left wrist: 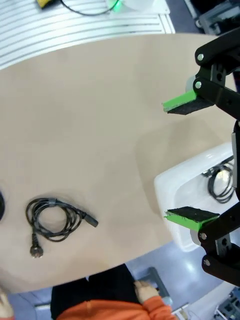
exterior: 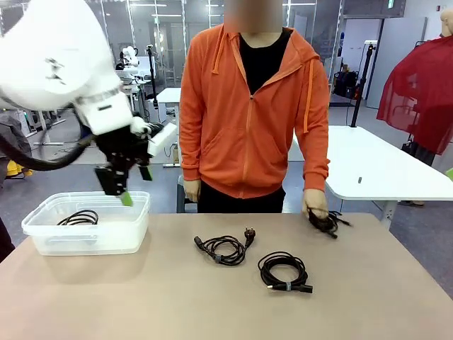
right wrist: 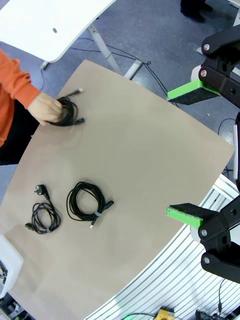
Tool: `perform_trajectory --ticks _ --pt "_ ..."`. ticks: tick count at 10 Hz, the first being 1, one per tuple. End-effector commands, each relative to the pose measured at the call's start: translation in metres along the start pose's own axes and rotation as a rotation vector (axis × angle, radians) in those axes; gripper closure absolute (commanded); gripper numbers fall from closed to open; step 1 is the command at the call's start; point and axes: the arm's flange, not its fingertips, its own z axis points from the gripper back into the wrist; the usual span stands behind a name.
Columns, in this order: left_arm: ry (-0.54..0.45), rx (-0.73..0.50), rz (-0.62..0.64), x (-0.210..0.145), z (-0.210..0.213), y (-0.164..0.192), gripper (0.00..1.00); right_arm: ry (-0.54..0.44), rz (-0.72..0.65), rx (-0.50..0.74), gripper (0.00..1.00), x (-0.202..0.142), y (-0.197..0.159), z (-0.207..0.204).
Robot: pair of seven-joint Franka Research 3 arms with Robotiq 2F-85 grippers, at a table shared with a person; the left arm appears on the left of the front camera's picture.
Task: Organize and store the cables.
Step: Place the Power Cable into the Organizing box.
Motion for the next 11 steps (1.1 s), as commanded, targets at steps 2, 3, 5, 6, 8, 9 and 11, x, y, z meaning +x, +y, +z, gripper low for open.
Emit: perform_trajectory --ticks 2,3,5,6,8,9,11 --pt "0.028 0.016 -0.030 0.018 -0.046 0.062 0.07 0.001 0.003 0.000 0.00 -0.002 0.000 0.000" --pt "0.031 0.006 -0.042 0.025 -0.065 0.072 0.07 0.001 0.003 0.000 0.00 -0.002 0.000 0.000" --pt "-0.005 0.002 -0.042 0.032 -0.091 0.084 0.07 0.001 0.003 0.000 0.00 -0.002 0.000 0.000" --pt "-0.027 0.029 -0.023 0.036 -0.109 0.091 0.07 0.001 0.003 0.000 0.00 -0.002 0.000 0.000" --pt "-0.045 0.020 -0.024 0.048 -0.138 0.098 0.07 0.001 0.003 0.000 0.00 -0.002 0.000 0.000" --pt "-0.040 0.001 -0.024 0.055 -0.154 0.101 0.07 0.001 0.003 0.000 0.00 -0.002 0.000 0.000" --pt "-0.018 -0.008 -0.021 0.069 -0.189 0.104 0.07 0.001 0.003 0.000 0.00 -0.002 0.000 0.000"
